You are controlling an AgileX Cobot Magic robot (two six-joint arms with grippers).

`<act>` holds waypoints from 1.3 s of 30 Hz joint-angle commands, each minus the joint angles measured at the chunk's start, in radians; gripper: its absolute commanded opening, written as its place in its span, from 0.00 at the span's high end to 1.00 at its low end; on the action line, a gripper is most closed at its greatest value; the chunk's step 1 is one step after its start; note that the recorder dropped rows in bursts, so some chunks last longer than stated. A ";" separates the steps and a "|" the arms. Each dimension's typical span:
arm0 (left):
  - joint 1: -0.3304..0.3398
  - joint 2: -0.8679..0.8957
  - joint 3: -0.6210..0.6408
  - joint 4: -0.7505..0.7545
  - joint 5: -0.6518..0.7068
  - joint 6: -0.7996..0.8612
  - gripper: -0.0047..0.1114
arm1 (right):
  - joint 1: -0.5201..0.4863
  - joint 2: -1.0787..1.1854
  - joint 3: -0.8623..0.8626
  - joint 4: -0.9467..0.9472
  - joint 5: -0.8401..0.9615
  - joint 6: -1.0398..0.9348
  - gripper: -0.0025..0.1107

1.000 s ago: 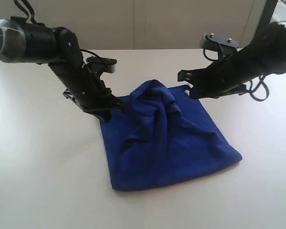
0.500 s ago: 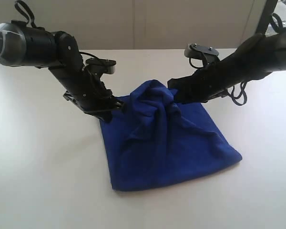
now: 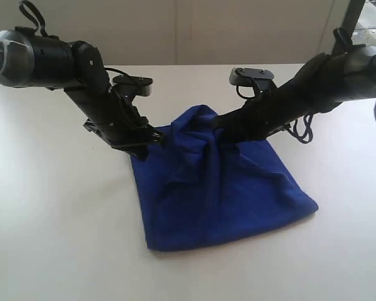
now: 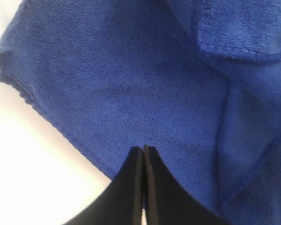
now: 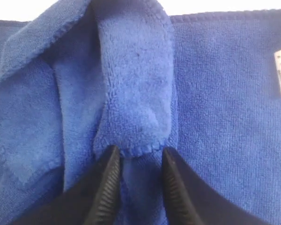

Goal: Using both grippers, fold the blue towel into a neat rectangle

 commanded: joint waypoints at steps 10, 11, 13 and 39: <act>-0.003 -0.011 0.006 -0.013 -0.005 -0.041 0.96 | 0.004 0.009 0.003 -0.121 -0.004 -0.016 0.70; -0.003 -0.011 0.006 -0.013 -0.007 -0.041 0.96 | 0.008 0.017 0.003 -0.121 -0.013 -0.016 0.70; -0.003 -0.011 0.006 -0.013 -0.014 -0.041 0.96 | 0.014 0.029 0.003 -0.121 -0.051 -0.020 0.70; -0.003 -0.011 0.006 -0.018 0.016 -0.041 0.96 | 0.020 -0.125 0.009 -0.571 -0.057 0.328 0.98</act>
